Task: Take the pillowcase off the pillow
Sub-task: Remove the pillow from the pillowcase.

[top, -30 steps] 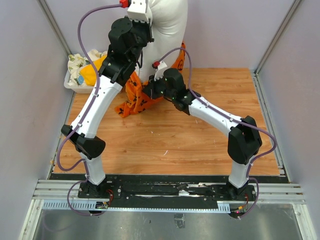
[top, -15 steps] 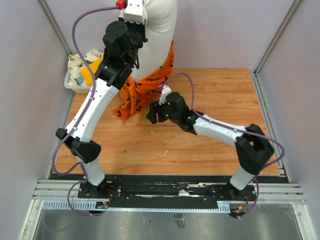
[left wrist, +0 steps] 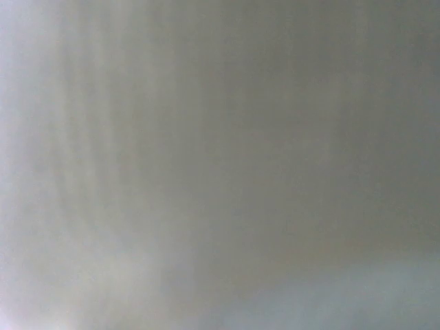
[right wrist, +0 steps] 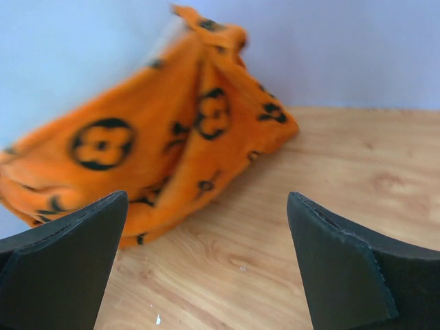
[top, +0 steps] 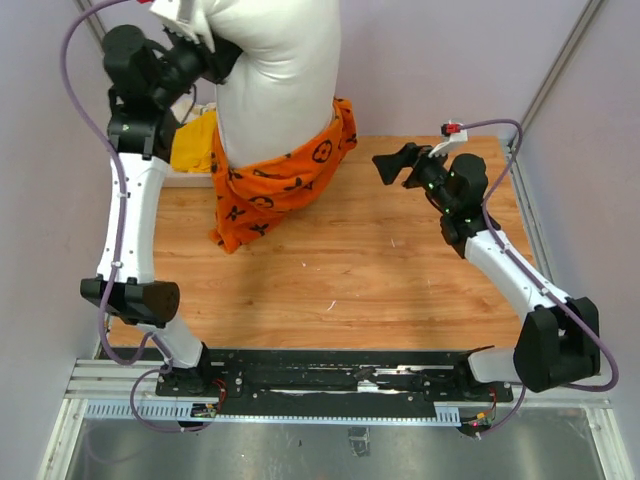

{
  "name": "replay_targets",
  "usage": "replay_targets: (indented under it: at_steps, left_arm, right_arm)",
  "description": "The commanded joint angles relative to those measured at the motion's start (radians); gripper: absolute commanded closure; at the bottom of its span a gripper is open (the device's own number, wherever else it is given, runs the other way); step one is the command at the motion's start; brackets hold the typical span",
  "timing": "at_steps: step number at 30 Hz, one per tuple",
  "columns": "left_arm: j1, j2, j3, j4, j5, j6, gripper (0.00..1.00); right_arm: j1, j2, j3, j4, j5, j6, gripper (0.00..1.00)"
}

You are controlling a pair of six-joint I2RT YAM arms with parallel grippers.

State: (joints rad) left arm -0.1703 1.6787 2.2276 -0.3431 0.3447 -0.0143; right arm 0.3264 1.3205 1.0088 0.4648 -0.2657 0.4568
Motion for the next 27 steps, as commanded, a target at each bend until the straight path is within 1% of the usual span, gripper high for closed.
replay_targets:
  at_steps: [1,3,6,8,9,11,13,15,17,20,22,24,26,27]
  left_arm:
    - [0.223,-0.092,-0.124,0.835,0.693,-0.597,1.0]
    - [0.291,-0.021,-0.125,1.136,0.785,-0.896,1.0]
    - [0.323,0.142,0.022,1.461,0.857,-1.264,1.0]
    - [0.324,0.259,0.194,1.552,0.871,-1.41,1.0]
    - [0.323,0.303,0.251,1.564,0.87,-1.45,1.0]
    - [0.323,0.345,0.295,1.567,0.869,-1.479,1.0]
    - [0.324,0.323,0.239,1.565,0.872,-1.46,1.0]
    - [0.323,0.269,0.143,1.551,0.872,-1.396,1.0]
    - [0.323,0.214,0.071,1.486,0.868,-1.305,1.0]
    - [0.324,0.172,0.032,1.434,0.876,-1.245,1.0]
    - [0.324,0.163,0.031,1.413,0.864,-1.232,1.0]
    - [0.324,0.16,0.033,1.365,0.842,-1.212,1.0]
    - [0.325,0.156,0.031,1.329,0.832,-1.187,1.0]
    - [0.324,0.153,0.028,1.327,0.83,-1.183,1.0]
  right_arm:
    - [-0.102,0.007,-0.035,0.044,-0.165,0.104,0.01]
    - [-0.126,0.007,-0.045,0.076,-0.205,0.122,0.01]
    - [-0.133,0.035,-0.024,0.115,-0.248,0.122,0.01]
    - [-0.134,0.074,0.01,0.142,-0.29,0.131,0.0]
    - [-0.134,0.095,0.03,0.153,-0.305,0.135,0.02]
    - [-0.134,0.142,0.066,0.177,-0.327,0.146,0.09]
    - [-0.133,0.192,0.106,0.215,-0.363,0.173,0.12]
    - [-0.127,0.244,0.15,0.252,-0.404,0.209,0.14]
    - [-0.109,0.295,0.201,0.251,-0.443,0.226,0.17]
    - [-0.069,0.356,0.24,0.263,-0.491,0.231,0.23]
    - [-0.039,0.383,0.232,0.317,-0.54,0.241,0.27]
    - [-0.013,0.401,0.205,0.373,-0.585,0.253,0.27]
    - [0.008,0.41,0.166,0.401,-0.6,0.255,0.28]
    - [0.016,0.414,0.146,0.407,-0.6,0.255,0.32]
